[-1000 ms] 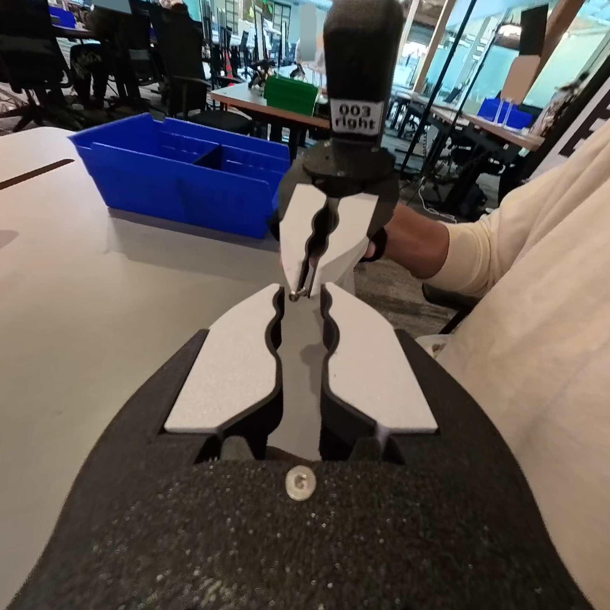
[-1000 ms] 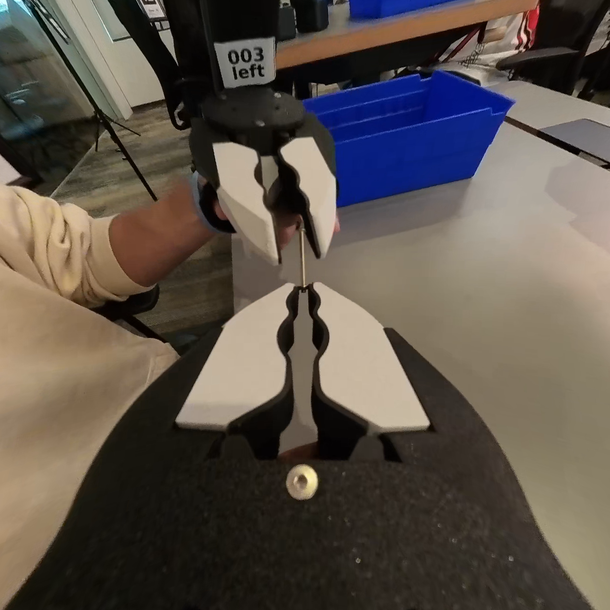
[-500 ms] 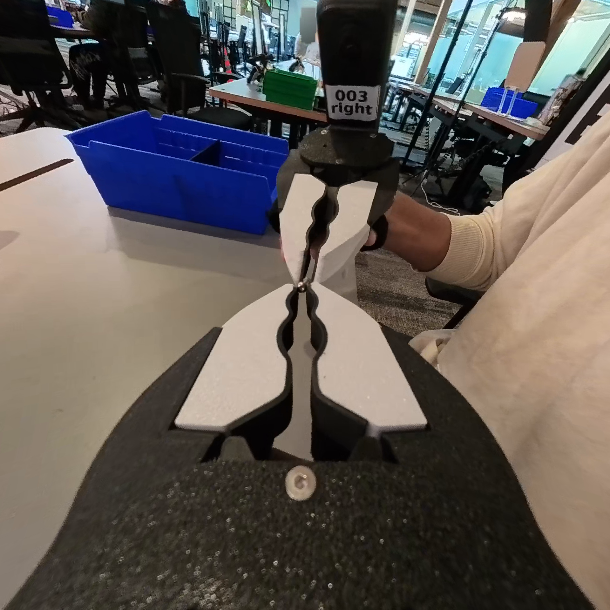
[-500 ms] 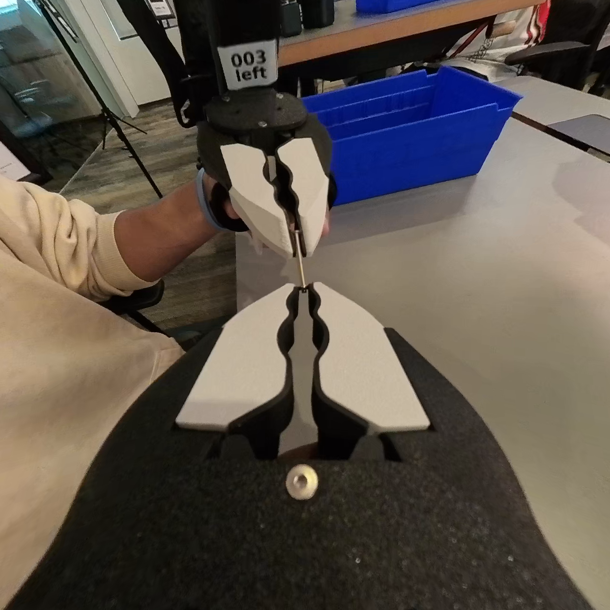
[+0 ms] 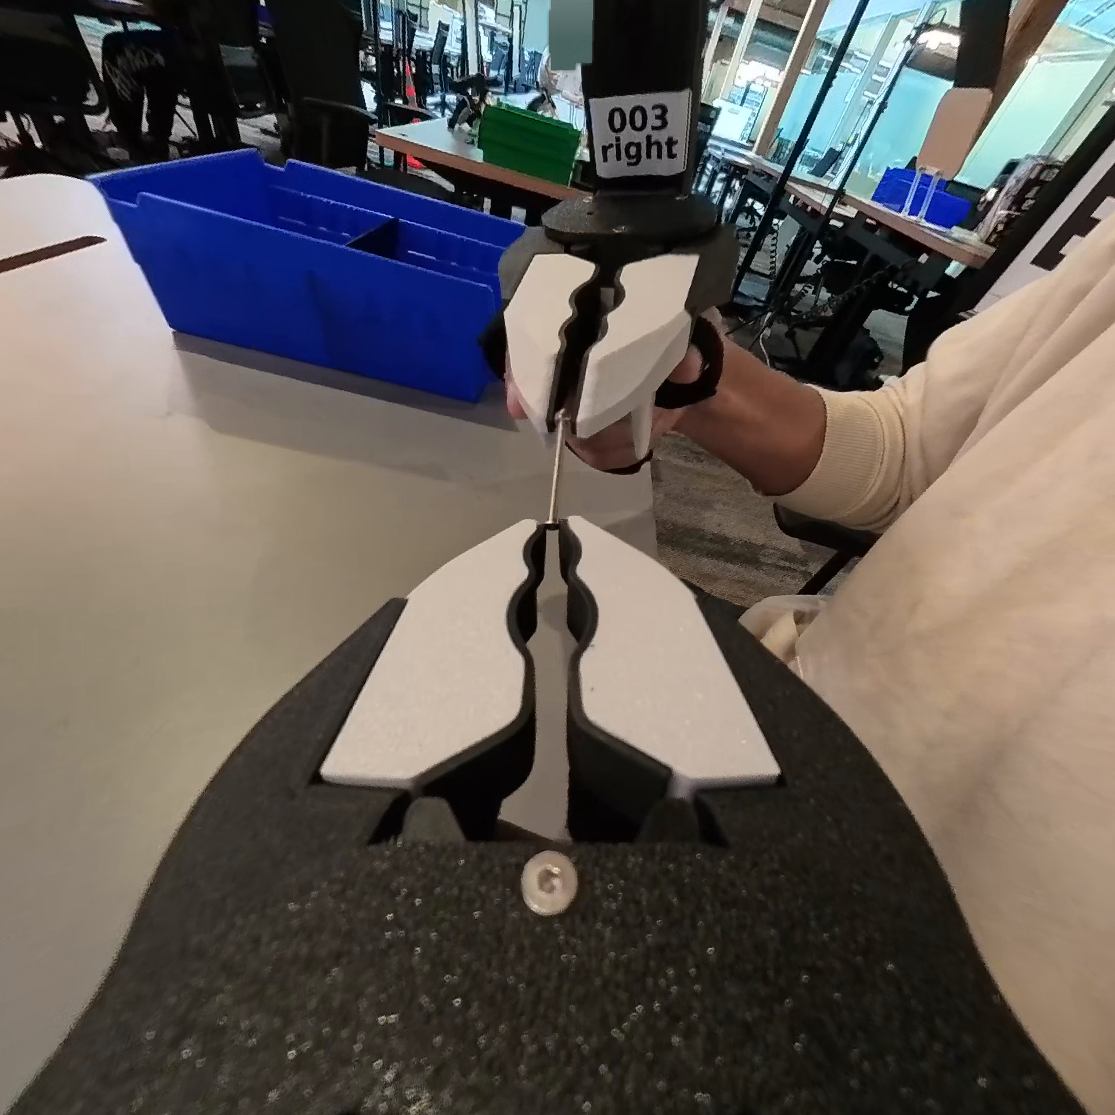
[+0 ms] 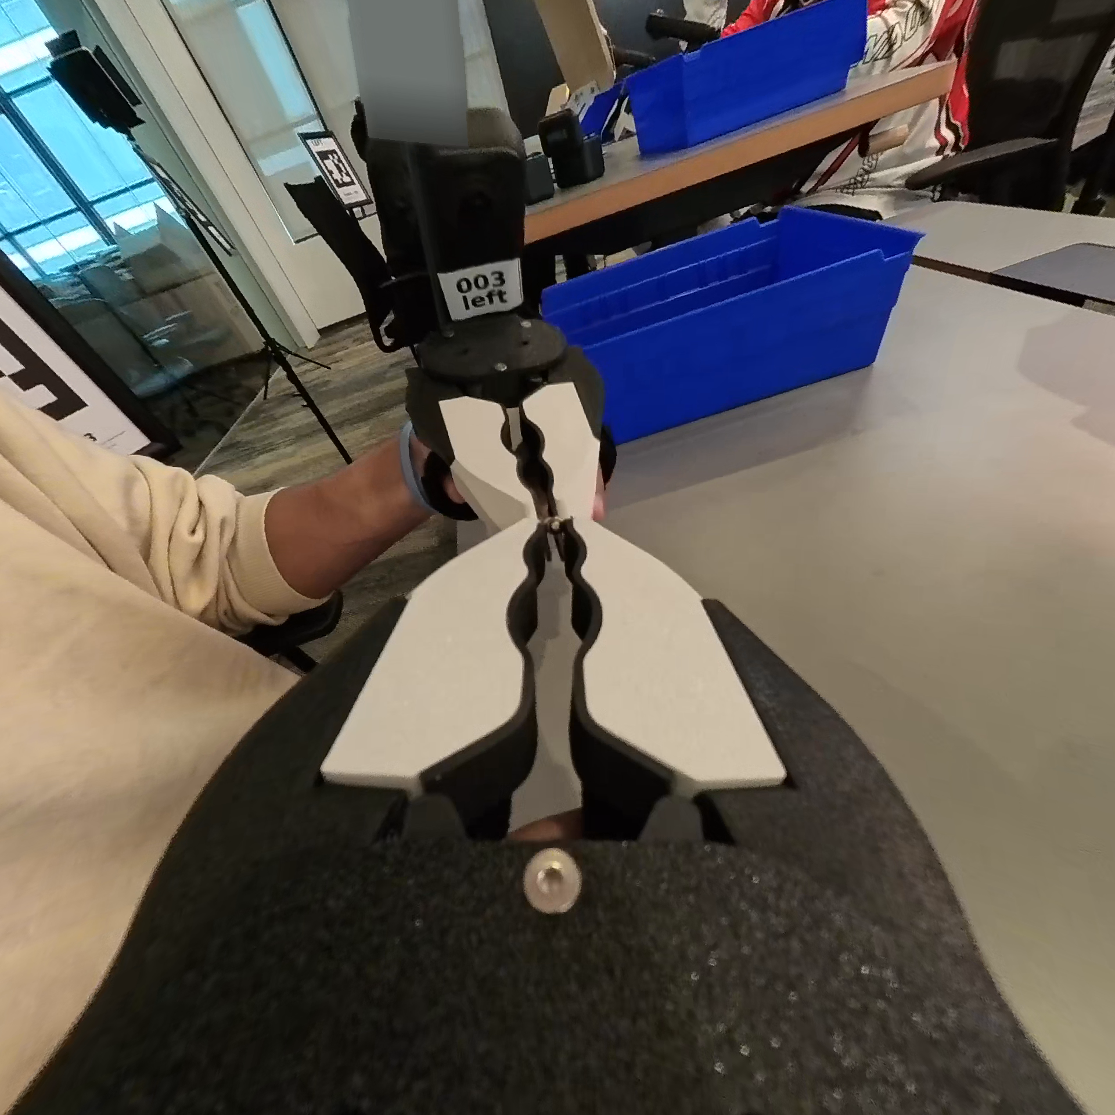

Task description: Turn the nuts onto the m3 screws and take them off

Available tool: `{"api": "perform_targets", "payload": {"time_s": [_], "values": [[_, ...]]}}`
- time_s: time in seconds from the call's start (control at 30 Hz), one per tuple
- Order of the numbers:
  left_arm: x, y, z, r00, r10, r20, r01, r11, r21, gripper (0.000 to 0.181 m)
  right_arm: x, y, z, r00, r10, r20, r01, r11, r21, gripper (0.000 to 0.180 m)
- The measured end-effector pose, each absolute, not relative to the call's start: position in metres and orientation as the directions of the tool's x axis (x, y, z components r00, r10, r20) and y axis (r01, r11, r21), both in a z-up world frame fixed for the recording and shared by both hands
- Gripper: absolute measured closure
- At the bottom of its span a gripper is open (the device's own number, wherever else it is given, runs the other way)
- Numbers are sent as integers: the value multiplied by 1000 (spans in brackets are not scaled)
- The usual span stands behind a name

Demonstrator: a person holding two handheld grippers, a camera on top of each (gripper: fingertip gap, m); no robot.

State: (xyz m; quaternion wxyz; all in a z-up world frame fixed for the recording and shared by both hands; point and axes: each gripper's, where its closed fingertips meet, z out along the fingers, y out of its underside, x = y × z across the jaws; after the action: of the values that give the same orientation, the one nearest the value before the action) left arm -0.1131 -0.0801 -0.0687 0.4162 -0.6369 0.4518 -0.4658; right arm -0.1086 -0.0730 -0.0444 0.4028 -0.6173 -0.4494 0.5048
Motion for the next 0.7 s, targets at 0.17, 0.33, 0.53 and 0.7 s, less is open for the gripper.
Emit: {"api": "perform_targets", "payload": {"time_s": [0.17, 0.33, 0.53, 0.7], "values": [[-113, -80, -72, 158, -962, 221, -187, -249, -950, 177, -110, -74, -46, 72, 963, -260, 158, -268, -950, 175], [-115, -82, -69, 170, -967, 188, -194, -220, -956, 174, -110, -76, -48, 54, 962, -268, 179, -273, -945, 174], [-118, -84, -69, 191, -971, 142, -233, -185, -955, 164, -109, -75, -52, 75, 962, -261, 210, -271, -939, 175], [-116, -86, -78, 220, -974, 48, -332, -121, -935, 163, -109, -78, -55, 75, 963, -257, 234, -268, -935, 174]]}}
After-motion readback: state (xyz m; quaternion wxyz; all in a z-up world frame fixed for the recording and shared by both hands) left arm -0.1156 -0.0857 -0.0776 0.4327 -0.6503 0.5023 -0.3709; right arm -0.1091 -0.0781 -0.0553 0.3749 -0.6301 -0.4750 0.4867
